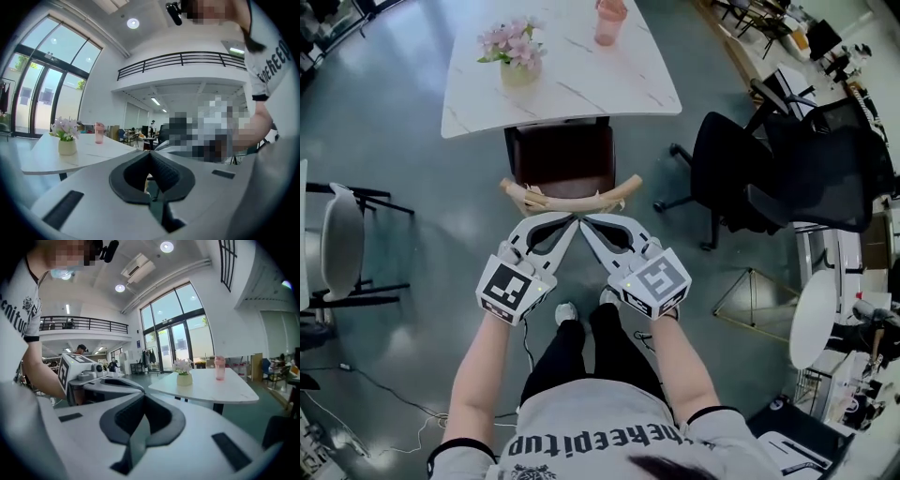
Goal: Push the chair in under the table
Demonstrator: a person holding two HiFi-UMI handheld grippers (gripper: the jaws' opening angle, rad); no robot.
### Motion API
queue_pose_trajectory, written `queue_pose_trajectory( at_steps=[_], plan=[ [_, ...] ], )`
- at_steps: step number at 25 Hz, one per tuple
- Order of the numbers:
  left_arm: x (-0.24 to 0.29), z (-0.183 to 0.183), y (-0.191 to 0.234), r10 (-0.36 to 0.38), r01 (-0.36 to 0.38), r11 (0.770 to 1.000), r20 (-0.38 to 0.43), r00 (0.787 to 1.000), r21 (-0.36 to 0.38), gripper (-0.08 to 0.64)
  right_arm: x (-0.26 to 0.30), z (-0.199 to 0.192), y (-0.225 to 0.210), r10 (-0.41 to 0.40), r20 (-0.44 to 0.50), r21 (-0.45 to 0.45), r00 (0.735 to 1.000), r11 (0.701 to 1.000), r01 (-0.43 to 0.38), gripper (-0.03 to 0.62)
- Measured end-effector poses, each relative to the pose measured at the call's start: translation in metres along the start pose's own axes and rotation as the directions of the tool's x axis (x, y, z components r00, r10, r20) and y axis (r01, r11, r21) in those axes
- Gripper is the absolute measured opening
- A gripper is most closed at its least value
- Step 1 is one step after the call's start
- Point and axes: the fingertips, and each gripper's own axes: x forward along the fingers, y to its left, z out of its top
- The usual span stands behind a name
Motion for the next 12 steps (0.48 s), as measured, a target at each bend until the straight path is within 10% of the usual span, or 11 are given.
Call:
queue_pose_trajectory(
  at_steps=[12],
  plan=[
    [-0.044, 0.088, -0.047, 0.091, -0.094, 0.995, 0.122, 0.988, 0.018, 0.015, -0.053, 0.082, 0.047, 0.116, 0.122, -0.075, 0.986, 0.991, -0.108, 0.011]
  ],
)
